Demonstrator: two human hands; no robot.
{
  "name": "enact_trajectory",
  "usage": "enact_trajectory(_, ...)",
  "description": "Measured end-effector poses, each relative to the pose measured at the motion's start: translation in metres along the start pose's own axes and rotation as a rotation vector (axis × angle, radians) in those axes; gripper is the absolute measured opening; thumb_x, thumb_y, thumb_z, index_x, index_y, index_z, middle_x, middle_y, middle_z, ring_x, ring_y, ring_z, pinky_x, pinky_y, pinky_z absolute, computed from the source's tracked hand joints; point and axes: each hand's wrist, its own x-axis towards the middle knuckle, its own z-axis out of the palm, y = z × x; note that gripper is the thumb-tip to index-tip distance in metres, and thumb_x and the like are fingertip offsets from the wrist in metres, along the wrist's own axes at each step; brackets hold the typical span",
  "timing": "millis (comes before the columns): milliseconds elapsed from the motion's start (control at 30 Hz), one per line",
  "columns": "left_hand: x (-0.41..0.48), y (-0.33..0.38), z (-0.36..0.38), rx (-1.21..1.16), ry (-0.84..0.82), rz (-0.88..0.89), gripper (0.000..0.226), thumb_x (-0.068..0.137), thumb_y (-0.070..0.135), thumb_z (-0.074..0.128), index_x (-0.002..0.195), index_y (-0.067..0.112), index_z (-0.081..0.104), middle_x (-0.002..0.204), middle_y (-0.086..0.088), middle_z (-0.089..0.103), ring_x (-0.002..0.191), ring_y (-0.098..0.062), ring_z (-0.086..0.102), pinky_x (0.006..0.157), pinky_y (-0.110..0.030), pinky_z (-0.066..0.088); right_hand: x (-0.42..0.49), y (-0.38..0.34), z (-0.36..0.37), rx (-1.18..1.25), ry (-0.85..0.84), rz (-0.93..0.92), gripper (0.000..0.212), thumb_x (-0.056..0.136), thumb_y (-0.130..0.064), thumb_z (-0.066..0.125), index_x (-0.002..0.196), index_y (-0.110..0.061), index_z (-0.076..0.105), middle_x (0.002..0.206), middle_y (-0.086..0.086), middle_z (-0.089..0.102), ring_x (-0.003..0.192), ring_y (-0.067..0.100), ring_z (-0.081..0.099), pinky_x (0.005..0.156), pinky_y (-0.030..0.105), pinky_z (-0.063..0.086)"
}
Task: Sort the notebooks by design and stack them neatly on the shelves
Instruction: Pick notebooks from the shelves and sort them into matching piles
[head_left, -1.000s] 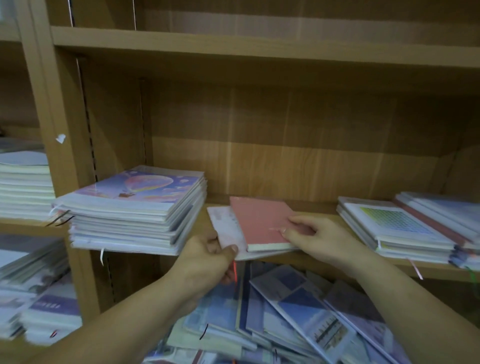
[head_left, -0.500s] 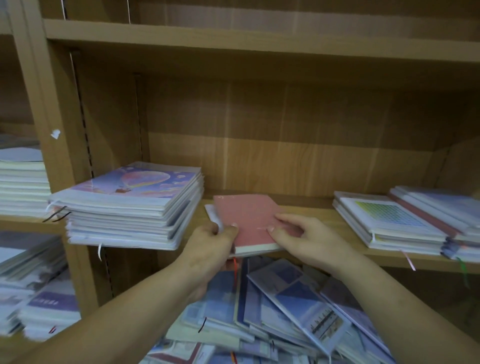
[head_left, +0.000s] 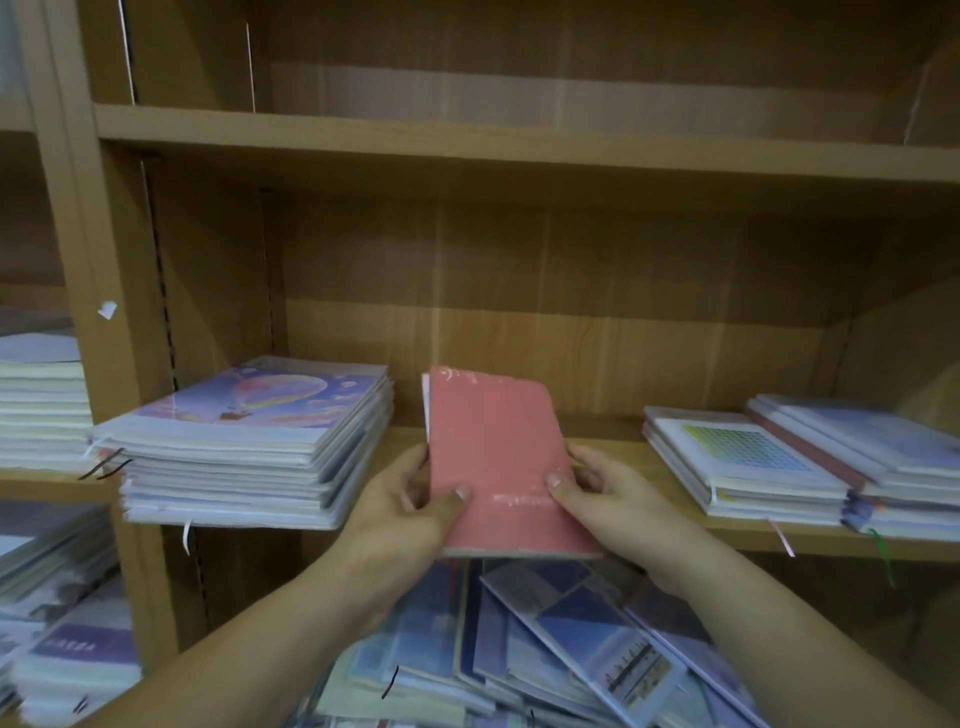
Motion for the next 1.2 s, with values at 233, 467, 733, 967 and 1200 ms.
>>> enact_trajectory(233,0.016,0.023,0.020,0.225,-0.089,0.314,0.079,0.096,0.004,0.065,0.157,0.039,0.028,0.131,0.026,0.064,0.118,0.002,0.063,0.096,-0.019,0.052,0.006,-0.012,-0.026,0.078,0.218,-0.140,0.064,0.099,-0.020,0.061,0.150,-0.047,0.034,0.137,-0.023,0.058,0.128,-0.001,0.054,0.115,0.040,0.041)
enact_trajectory(467,0.050,0.023,0.040,0.520,-0.100,0.364,0.096,0.099,0.024,0.062,0.150,0.064,-0.009,0.134,0.038,0.047,0.118,0.016,0.052,0.105,-0.020,0.045,0.005,-0.027,-0.045,-0.233,0.339,-0.221,0.093,0.101,-0.027,0.057,0.153,-0.053,-0.016,0.144,-0.027,0.033,0.130,-0.005,0.038,0.111,0.027,0.037)
enact_trajectory(733,0.062,-0.004,0.043,0.549,-0.087,0.353,0.080,0.103,0.031,0.054,0.157,0.054,-0.001,0.135,0.041,0.047,0.118,0.021,0.049,0.094,-0.002,0.039,0.010,0.002,-0.037,-0.320,0.350,-0.200,0.082,0.103,-0.037,0.047,0.153,-0.052,-0.017,0.158,-0.016,0.031,0.139,0.004,0.039,0.115,0.040,0.043)
enact_trajectory(967,0.056,-0.015,0.042,0.825,-0.098,0.344,0.079,0.104,0.038,0.042,0.156,0.042,-0.017,0.143,0.012,0.051,0.108,-0.009,0.062,0.092,-0.033,0.052,0.009,0.030,-0.022,-0.533,0.331,-0.190,0.079,0.105,-0.035,0.041,0.153,-0.037,-0.020,0.157,-0.006,0.034,0.128,0.017,0.051,0.098,0.027,0.043)
enact_trajectory(1200,0.061,-0.015,0.035,0.771,-0.168,0.338,0.076,0.103,0.029,0.049,0.154,0.052,-0.004,0.145,0.023,0.044,0.121,0.010,0.050,0.106,-0.022,0.044,0.007,0.027,-0.029,-0.452,0.235,-0.139,0.096,0.100,-0.026,0.053,0.147,-0.050,-0.028,0.160,-0.009,0.026,0.137,0.015,0.042,0.112,0.035,0.040)
